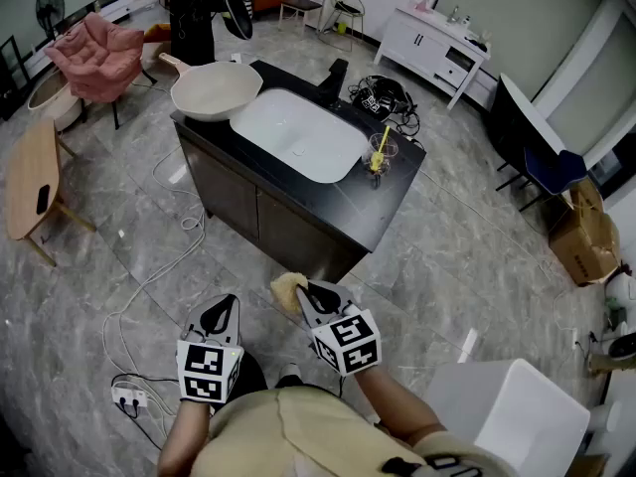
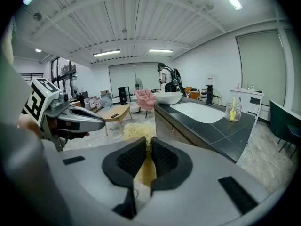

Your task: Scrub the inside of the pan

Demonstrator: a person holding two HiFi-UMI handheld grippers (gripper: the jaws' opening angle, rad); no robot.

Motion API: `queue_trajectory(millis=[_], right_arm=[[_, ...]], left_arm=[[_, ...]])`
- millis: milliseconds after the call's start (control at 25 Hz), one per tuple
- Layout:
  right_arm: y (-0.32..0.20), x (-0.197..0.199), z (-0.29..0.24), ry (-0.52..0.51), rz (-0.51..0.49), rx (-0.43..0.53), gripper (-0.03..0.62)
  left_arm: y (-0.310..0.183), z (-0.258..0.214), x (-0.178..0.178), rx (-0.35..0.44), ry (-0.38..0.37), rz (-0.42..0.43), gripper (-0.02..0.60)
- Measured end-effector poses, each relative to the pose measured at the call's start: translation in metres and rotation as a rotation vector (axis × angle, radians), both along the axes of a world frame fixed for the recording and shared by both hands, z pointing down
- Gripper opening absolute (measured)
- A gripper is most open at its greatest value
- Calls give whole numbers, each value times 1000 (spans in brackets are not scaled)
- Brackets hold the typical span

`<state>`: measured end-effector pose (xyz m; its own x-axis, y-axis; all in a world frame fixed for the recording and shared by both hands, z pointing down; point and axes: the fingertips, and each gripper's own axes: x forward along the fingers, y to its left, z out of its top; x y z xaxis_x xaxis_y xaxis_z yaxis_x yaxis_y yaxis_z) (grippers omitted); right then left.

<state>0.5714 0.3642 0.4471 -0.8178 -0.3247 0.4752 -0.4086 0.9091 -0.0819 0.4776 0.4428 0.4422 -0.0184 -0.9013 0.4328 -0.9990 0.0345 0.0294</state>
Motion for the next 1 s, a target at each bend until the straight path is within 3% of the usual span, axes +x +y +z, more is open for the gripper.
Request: queue_trajectory(millis=[480,1000], right_arm=[[-7,-34,12,18,-2,-45,44],[-33,-115,17,83,-26,-51,44]], left_arm=[[-9,9,-28,-8,-3,25,17],[-37,11,-102,5,-42,70,17]])
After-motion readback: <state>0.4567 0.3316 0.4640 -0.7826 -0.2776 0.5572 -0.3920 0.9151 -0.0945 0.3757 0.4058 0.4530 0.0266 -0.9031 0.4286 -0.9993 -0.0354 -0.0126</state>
